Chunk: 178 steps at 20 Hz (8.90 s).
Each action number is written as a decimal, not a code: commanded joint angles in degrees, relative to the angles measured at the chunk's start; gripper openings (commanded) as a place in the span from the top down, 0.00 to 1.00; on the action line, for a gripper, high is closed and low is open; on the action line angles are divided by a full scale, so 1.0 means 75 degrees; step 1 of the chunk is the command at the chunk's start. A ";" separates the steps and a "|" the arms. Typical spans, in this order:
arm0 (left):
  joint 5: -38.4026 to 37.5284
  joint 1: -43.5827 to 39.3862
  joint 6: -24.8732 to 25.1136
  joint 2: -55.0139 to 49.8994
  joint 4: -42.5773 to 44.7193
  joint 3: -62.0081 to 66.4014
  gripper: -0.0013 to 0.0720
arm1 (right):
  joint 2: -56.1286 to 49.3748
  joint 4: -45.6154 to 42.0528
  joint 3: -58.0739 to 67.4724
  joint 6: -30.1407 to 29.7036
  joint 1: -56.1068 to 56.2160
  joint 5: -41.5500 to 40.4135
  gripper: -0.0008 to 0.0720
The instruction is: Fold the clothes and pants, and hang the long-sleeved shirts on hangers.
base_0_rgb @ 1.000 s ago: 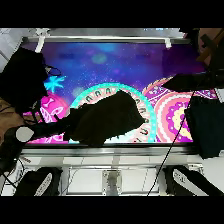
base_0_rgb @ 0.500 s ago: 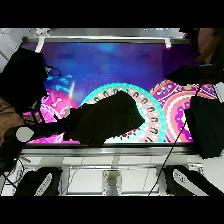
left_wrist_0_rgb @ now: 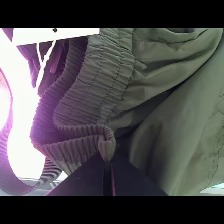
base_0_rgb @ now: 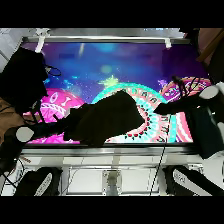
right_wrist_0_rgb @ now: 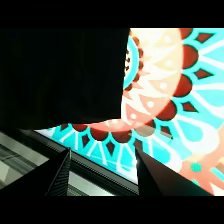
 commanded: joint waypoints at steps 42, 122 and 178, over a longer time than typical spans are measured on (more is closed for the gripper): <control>0.0108 0.0012 0.2317 -0.3532 0.0210 0.9938 0.95 | -0.1664 0.3538 0.9291 0.0662 -0.1381 -0.0006 0.99; 0.2407 0.1582 -0.0085 -0.4645 0.0688 0.1751 0.94 | -0.8588 0.2500 0.8766 0.1189 0.1539 0.0868 0.99; -0.1699 0.1950 0.1711 0.0527 -0.1705 -0.1938 0.95 | -0.0117 -0.0163 0.0082 -0.0466 -0.1268 0.1539 0.44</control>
